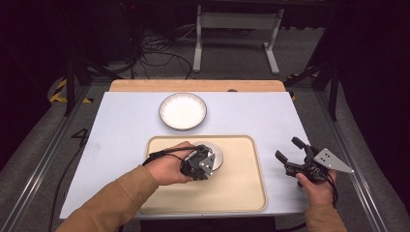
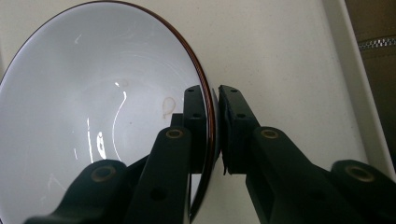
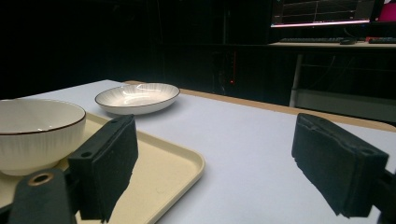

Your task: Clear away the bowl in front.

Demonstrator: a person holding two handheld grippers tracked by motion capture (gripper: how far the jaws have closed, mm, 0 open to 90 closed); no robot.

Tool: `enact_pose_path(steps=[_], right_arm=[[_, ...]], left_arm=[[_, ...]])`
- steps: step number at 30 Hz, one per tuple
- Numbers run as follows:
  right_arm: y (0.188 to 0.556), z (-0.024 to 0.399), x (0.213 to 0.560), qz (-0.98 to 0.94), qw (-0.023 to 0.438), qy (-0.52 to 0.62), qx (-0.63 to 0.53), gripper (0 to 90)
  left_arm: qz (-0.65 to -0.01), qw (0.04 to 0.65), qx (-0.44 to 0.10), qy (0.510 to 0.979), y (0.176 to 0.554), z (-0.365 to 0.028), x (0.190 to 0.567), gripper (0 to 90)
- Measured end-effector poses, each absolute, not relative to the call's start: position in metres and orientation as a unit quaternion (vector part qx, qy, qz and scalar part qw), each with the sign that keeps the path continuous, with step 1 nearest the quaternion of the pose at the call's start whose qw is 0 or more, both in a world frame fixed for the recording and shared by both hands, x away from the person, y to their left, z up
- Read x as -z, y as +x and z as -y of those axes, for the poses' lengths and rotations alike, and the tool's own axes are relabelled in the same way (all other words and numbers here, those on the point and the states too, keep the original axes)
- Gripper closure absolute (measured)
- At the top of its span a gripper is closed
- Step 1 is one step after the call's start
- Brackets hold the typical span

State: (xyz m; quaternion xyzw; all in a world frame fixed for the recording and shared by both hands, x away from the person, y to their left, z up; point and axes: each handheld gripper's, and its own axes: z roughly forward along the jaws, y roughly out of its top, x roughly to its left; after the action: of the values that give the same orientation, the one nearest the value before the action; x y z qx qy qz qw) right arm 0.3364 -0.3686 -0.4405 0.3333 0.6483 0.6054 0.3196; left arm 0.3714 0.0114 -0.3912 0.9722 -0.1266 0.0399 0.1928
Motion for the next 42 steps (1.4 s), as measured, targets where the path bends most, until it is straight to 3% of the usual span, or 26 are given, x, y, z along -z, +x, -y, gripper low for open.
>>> enact_pose_path(steps=[33, 42], right_arm=[[0.34, 0.364, 0.441, -0.654, 0.311, 0.331, -0.604, 15.1], [0.341, 0.361, 0.441, -0.66, 0.308, 0.326, -0.603, 15.1]], left_arm=[[0.085, 0.197, 0.004, 0.977, 0.368, -0.021, 0.4, 80.0], [0.055, 0.257, -0.002, 0.965, 0.364, -0.032, 0.386, 60.4]])
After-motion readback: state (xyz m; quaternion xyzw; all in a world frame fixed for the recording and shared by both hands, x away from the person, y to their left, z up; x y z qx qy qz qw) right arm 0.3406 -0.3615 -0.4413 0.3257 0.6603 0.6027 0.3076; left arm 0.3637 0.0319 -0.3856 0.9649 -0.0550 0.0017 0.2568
